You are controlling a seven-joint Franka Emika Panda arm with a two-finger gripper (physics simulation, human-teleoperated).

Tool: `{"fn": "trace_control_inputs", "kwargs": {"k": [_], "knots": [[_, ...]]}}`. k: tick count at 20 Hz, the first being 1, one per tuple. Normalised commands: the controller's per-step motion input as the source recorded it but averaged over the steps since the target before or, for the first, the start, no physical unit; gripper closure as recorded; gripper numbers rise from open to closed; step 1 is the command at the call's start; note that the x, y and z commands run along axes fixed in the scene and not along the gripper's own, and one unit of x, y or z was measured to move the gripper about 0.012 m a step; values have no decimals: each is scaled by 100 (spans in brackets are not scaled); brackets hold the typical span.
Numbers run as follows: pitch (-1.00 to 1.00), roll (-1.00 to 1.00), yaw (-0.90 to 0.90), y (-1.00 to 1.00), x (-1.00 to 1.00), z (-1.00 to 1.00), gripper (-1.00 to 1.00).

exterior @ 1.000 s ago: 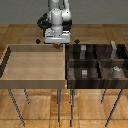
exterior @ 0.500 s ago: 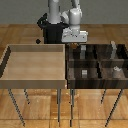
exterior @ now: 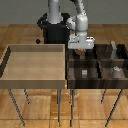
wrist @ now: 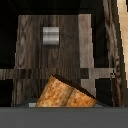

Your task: Place the loaf of bread into the appropriate compartment.

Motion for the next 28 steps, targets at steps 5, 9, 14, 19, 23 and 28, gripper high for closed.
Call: {"fn": "trace_control_inputs", "kwargs": {"k": [5,9,14,19,23,28], "knots": [[0,0,0,0,100,0,100],[0,0,0,0,100,0,100],[0,0,0,0,0,0,-100],[0,0,0,0,0,0,-100],[0,0,0,0,0,0,-100],[0,0,0,0,0,0,-100]]}}
